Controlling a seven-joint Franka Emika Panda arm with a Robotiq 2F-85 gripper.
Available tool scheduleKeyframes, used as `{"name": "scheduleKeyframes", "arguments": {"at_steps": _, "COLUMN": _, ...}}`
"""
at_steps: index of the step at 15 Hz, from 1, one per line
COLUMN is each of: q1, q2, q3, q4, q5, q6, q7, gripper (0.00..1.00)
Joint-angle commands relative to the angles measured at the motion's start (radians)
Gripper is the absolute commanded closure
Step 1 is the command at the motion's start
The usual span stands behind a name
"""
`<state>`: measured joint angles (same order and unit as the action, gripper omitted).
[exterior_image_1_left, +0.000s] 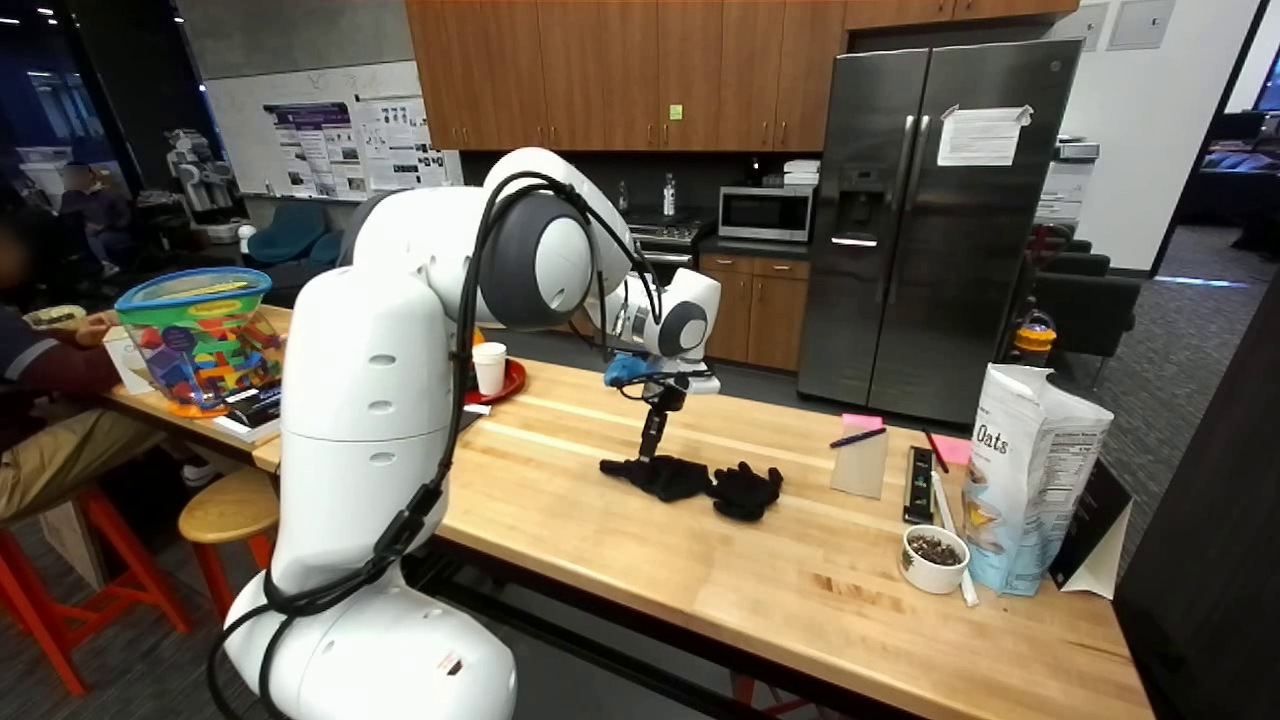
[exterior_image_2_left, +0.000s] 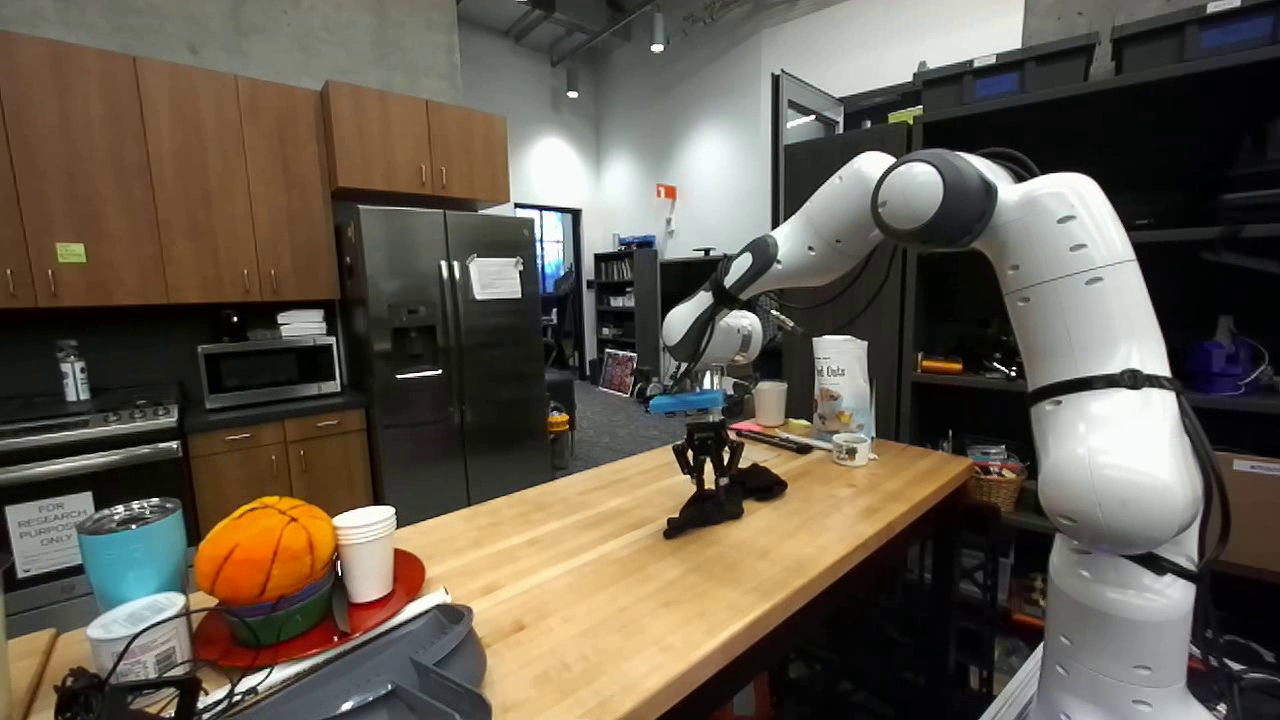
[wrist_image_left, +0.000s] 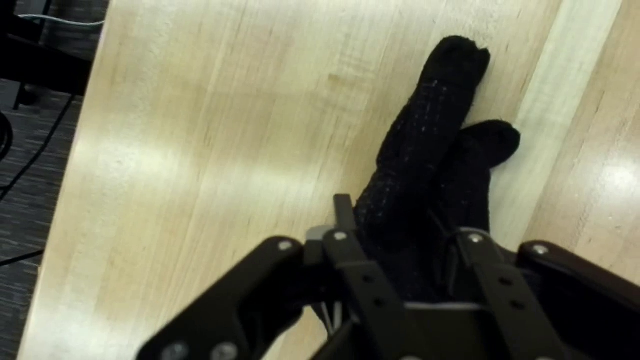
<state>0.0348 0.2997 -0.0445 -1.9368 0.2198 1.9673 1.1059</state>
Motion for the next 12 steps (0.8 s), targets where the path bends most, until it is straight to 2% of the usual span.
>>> {"name": "scheduleKeyframes", "arguments": {"at_steps": 1, "q1": -0.011, "q2": 0.005, "q3": 0.000, "q4": 0.024, "q5": 0.016, "q6": -0.035, "q7": -0.019, "gripper": 0.93}}
{"name": "scheduleKeyframes", "arguments": {"at_steps": 2, "q1": -0.012, "q2": 0.005, "q3": 0.000, "q4": 0.025, "q5": 0.017, "q6": -0.037, "q7": -0.019, "gripper": 0.99}}
{"name": "scheduleKeyframes", "arguments": {"at_steps": 4, "q1": -0.013, "q2": 0.005, "q3": -0.001, "q4": 0.027, "q5": 0.017, "q6": -0.043, "q7": -0.017, "gripper": 1.00}}
{"name": "scheduleKeyframes", "arguments": {"at_steps": 5, "q1": -0.011, "q2": 0.009, "q3": 0.000, "q4": 0.028, "q5": 0.015, "q6": -0.046, "q7": -0.014, "gripper": 0.72}}
{"name": "scheduleKeyframes", "arguments": {"at_steps": 7, "q1": -0.008, "q2": 0.017, "q3": 0.000, "q4": 0.031, "q5": 0.013, "q6": -0.052, "q7": -0.011, "gripper": 0.72}}
{"name": "scheduleKeyframes", "arguments": {"at_steps": 12, "q1": 0.001, "q2": 0.058, "q3": 0.002, "q4": 0.040, "q5": 0.002, "q6": -0.063, "q7": -0.002, "gripper": 0.41}}
